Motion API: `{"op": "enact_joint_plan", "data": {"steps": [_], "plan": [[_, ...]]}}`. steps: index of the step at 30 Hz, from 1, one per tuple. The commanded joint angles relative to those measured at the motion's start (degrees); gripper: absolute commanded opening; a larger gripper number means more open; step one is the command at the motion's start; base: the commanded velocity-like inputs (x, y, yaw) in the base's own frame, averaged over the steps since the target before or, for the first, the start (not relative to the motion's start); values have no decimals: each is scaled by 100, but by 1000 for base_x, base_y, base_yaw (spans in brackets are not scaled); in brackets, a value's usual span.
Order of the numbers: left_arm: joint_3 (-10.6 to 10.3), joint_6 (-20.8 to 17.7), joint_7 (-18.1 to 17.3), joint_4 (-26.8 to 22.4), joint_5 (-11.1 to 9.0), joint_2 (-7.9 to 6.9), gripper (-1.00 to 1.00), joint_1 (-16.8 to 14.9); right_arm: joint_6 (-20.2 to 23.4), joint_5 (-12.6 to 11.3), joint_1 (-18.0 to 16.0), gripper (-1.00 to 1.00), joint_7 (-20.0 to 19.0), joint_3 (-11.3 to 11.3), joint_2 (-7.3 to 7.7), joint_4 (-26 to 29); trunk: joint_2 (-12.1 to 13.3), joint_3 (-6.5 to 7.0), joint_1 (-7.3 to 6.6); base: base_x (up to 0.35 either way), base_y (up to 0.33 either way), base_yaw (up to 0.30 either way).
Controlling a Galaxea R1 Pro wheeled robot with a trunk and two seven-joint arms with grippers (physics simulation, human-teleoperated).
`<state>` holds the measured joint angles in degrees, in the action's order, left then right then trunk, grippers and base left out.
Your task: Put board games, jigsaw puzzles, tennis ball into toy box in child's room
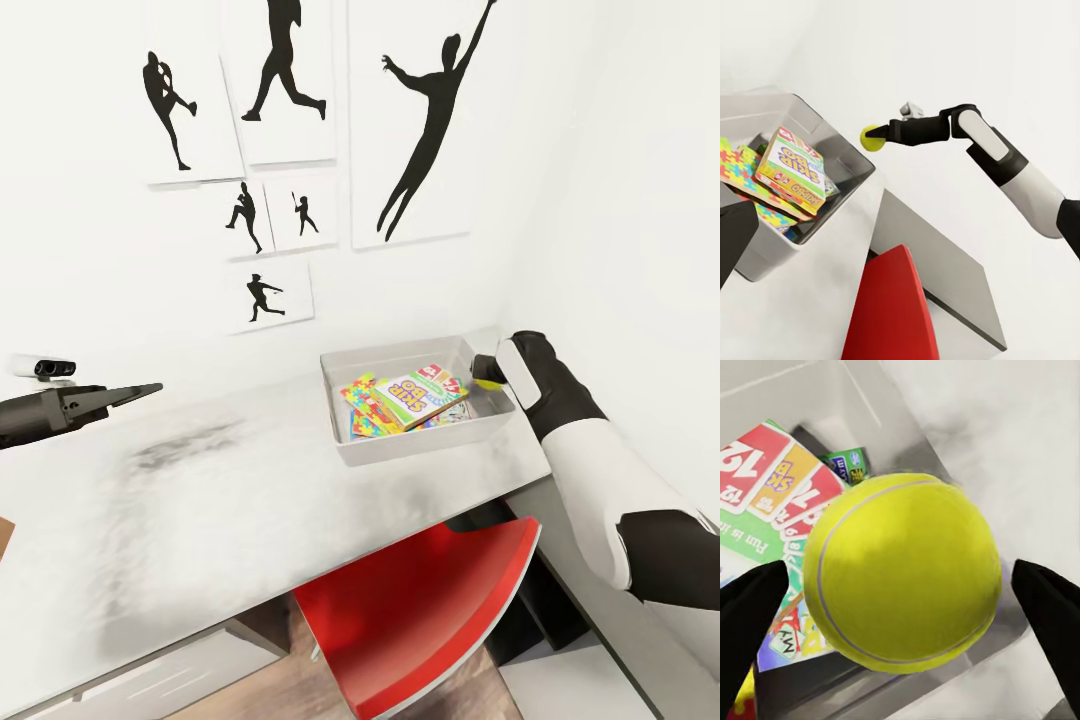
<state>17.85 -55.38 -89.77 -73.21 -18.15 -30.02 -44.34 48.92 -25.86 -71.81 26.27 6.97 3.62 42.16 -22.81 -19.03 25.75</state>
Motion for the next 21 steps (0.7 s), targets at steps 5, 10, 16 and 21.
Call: {"op": "enact_joint_plan", "data": {"steps": [5,10,16,21], "plan": [[-1,-61,-23,-1,4,-1,100,-4,6,-58,-8,100,54,33,7,-20,-11,-10,3,0,0,0],[-1,-61,-23,-1,4,-2,100,-4,4,-60,-9,100,54,33,10,-28,-11,-10,3,0,0,0],[-1,-61,-23,-1,4,0,100,-4,9,-63,-9,100,52,33,12,-32,-11,-10,3,0,0,0],[-1,-61,-23,-1,4,-3,100,-4,19,-53,-1,100,40,23,18,-15,-11,-10,3,0,0,0]]}}
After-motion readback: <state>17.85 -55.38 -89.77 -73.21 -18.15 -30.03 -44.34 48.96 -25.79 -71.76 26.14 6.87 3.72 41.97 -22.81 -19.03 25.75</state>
